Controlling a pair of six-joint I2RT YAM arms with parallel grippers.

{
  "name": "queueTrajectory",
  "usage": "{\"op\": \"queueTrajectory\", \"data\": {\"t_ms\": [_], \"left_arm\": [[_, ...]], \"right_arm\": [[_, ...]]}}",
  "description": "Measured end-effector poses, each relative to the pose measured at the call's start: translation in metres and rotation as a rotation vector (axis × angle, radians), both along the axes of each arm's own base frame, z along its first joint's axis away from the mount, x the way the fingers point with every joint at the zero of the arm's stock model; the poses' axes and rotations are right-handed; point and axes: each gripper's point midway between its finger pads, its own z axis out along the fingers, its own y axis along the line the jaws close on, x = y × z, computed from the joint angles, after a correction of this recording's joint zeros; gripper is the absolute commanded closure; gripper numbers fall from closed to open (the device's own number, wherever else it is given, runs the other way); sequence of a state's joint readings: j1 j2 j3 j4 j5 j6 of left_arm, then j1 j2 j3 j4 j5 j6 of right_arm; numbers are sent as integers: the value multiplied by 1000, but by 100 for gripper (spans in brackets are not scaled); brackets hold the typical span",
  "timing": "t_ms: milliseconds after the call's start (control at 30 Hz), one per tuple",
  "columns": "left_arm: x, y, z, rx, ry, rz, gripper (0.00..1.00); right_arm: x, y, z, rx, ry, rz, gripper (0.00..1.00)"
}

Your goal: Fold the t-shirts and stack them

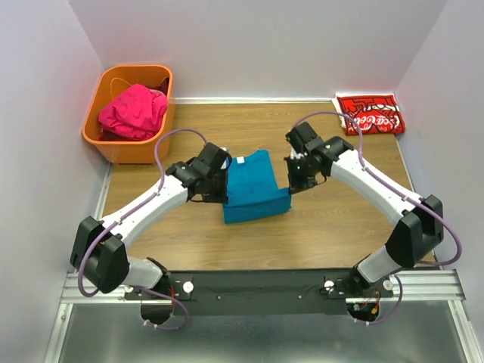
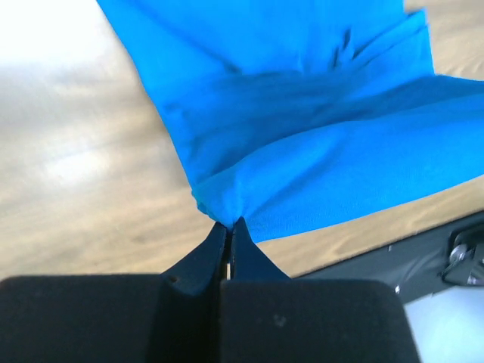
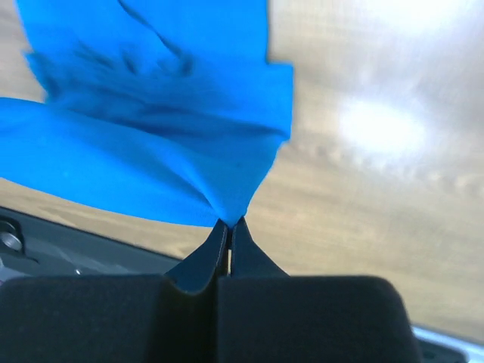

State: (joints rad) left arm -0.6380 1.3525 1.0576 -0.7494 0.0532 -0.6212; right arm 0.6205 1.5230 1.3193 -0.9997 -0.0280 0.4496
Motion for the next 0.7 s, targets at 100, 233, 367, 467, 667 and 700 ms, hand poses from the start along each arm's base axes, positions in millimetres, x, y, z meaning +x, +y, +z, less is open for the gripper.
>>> {"op": "queueTrajectory", "data": {"t_ms": [100, 233, 367, 467, 667, 700], "left_arm": [[17, 3, 8, -8, -36, 13, 100], [39, 11, 16, -20, -79, 44, 100], [57, 19, 19, -32, -108, 74, 100], [68, 22, 22, -35, -124, 86, 100], [97, 26, 32, -52, -172, 110, 100], [103, 26, 33, -55, -178, 115, 100]], "right_arm": [[25, 5, 16, 15, -47, 21, 100], [47, 10, 29, 28, -76, 49, 100], [69, 15, 34, 40, -97, 63, 100], [80, 17, 36, 49, -99, 69, 100], [112, 21, 40, 73, -118, 77, 100], [116, 22, 40, 76, -122, 77, 100]]}}
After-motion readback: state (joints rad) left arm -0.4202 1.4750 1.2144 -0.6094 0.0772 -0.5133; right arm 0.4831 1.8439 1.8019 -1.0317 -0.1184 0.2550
